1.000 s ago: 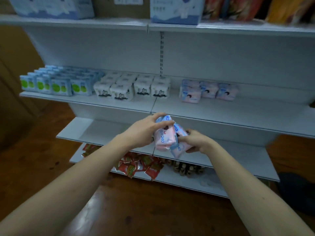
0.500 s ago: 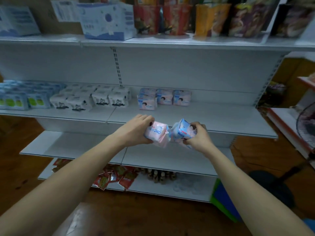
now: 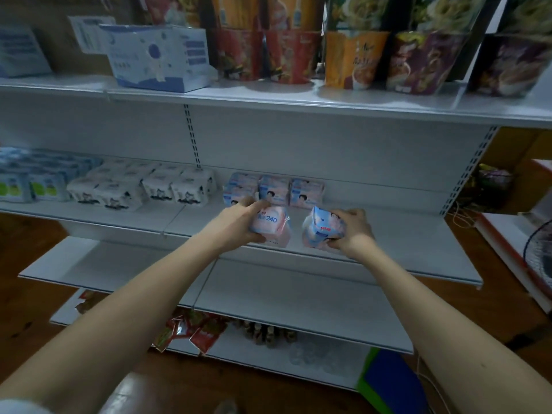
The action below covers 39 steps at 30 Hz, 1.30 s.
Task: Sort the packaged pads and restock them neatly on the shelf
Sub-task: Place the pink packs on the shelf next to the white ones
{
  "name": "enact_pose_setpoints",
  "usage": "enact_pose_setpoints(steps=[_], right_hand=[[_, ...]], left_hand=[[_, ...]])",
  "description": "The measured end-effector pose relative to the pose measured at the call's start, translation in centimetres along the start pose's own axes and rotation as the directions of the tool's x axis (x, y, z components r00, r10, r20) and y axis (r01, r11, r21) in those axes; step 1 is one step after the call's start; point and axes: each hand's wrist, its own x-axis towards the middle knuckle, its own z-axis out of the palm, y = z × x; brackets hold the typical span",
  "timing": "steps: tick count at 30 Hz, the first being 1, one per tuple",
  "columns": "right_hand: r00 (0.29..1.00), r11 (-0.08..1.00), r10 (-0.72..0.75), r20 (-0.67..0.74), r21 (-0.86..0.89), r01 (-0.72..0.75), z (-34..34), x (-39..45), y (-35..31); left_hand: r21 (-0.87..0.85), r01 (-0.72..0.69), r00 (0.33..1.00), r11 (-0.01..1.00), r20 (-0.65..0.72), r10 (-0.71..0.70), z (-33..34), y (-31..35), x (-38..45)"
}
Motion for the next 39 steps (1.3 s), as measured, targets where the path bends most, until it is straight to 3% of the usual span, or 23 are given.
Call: enact_pose_setpoints(steps=[6,12,19,30,33,39], right_hand=[[0.998,0.993,-0.064,0.009,-0.101,0.064,1.1,6.5,-0.3],[0.992,0.953,0.073,0.107,-0.301,-0.038,3.5,14.3,0.1],[0.980,0.902,0.167,0.111,-0.419,-0.106,6.7,19.7,0.2],[0.964,0.903,0.148,0.219,-0.428,-0.042,10.0,22.2,-1.3],[0.976,0.917,0.122,0.178,-0.397,-0.042,11.1,22.2,-1.6],[0.992,0.951,0.082,0.098,-0.306,-0.048,12.8,22.0,-0.6]], left_hand=[[-0.023,0.002,1.000,1.000,0.011,-0.002,2.9,-2.9,8.0],[0.213,-0.042,0.998,0.976,0.061,0.030,6.6,-6.0,16.6],[0.250,-0.058,0.995,0.967,0.096,0.035,9.6,-8.9,21.9],[0.205,-0.104,0.995,0.973,0.016,0.103,12.3,-12.8,22.5],[0.245,-0.136,0.991,0.960,0.032,0.132,13.0,-13.5,22.6],[0.310,-0.073,0.991,0.948,0.128,0.034,13.6,-13.2,23.6]])
